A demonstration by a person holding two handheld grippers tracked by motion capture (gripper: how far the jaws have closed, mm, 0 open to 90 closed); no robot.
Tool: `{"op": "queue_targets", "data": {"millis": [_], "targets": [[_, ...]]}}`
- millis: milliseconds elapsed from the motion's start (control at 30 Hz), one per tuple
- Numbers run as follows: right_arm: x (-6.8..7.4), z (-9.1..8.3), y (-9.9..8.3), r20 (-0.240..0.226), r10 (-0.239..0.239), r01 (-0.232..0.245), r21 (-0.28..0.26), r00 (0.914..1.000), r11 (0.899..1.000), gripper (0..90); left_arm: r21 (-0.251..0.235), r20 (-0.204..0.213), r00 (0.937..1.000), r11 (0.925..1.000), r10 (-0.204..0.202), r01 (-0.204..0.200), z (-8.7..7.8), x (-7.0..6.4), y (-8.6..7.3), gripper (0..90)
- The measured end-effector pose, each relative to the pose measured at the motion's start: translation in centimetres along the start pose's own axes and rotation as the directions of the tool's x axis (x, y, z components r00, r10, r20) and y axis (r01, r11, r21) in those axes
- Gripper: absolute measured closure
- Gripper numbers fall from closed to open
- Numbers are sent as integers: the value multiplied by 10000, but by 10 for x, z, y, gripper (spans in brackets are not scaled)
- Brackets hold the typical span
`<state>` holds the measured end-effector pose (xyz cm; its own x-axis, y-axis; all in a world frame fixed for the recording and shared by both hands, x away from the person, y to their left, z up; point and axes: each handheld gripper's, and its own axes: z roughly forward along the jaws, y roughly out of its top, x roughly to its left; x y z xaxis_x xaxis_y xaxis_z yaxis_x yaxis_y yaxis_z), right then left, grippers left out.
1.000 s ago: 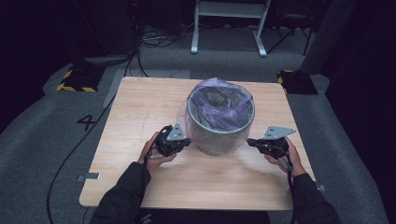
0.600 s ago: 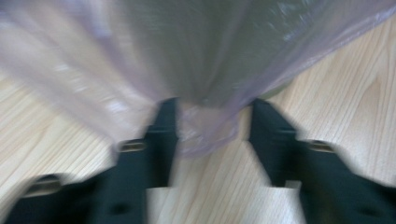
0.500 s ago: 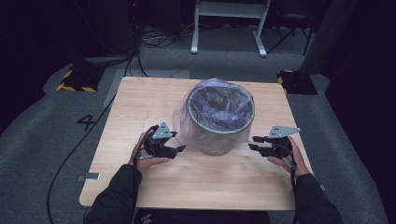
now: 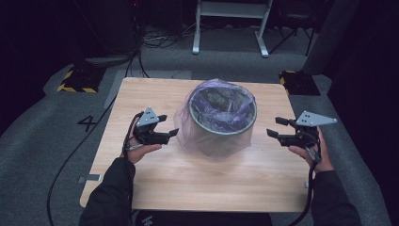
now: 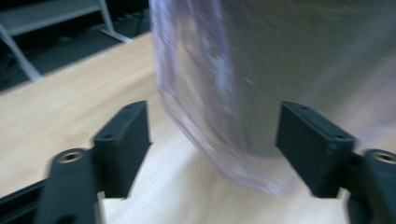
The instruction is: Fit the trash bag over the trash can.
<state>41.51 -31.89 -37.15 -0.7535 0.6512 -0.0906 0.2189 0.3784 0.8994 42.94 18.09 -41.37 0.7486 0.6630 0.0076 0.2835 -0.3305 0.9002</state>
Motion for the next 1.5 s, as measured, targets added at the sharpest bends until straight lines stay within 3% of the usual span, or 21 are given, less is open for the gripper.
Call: {"op": "queue_targets", "data": {"millis": [100,167,267,367,433,567,633,767,967,1067,1167,1300,1400,1500], "targets": [[-5,5,18,35,-65,66,-229,10000,9997,350,-21,-41,9991,9991,-414,414,13,11,3,290],[-9,11,33,159,-61,66,-338,9999,9994,346,-57,52,9958,9958,-917,917,23,18,5,299],[-15,21,53,192,42,-29,-676,9998,9977,351,118,104,9917,9917,-1284,1282,40,26,7,321],[-22,32,70,82,332,-322,-997,9994,9945,356,166,119,9905,9904,-1373,1371,50,28,8,379],[-27,41,79,-33,501,-502,-974,9987,9940,357,211,64,9922,9920,-1245,1243,56,27,9,432],[-29,64,91,253,279,-272,-254,9993,9993,349,347,-11,9960,9954,-890,890,63,23,11,500],[-30,71,94,118,345,-343,-105,9993,9994,351,366,-19,9969,9963,-784,784,65,21,12,533],[-30,87,98,249,214,-219,189,9995,9996,429,315,141,9977,9974,-657,653,68,20,13,643],[-35,105,97,379,337,-358,552,9987,9978,678,475,119,9995,9984,-296,290,74,17,14,803],[-39,106,97,179,677,-681,224,9975,9974,822,450,148,9997,9988,-192,185,76,15,15,880],[-42,105,98,364,862,-864,49,9956,9962,849,576,17,10000,9983,-48,46,78,15,15,895],[-45,106,98,969,1231,-1220,-167,9877,9924,900,542,99,9996,9982,-252,246,81,16,18,898],[-48,109,96,1456,1349,-1346,-119,9801,9908,900,675,110,9999,9977,-124,117,84,15,21,899],[-51,114,92,1660,1494,-1520,32,9747,9884,900,862,145,9999,9963,-70,57,89,13,23,899]]}}
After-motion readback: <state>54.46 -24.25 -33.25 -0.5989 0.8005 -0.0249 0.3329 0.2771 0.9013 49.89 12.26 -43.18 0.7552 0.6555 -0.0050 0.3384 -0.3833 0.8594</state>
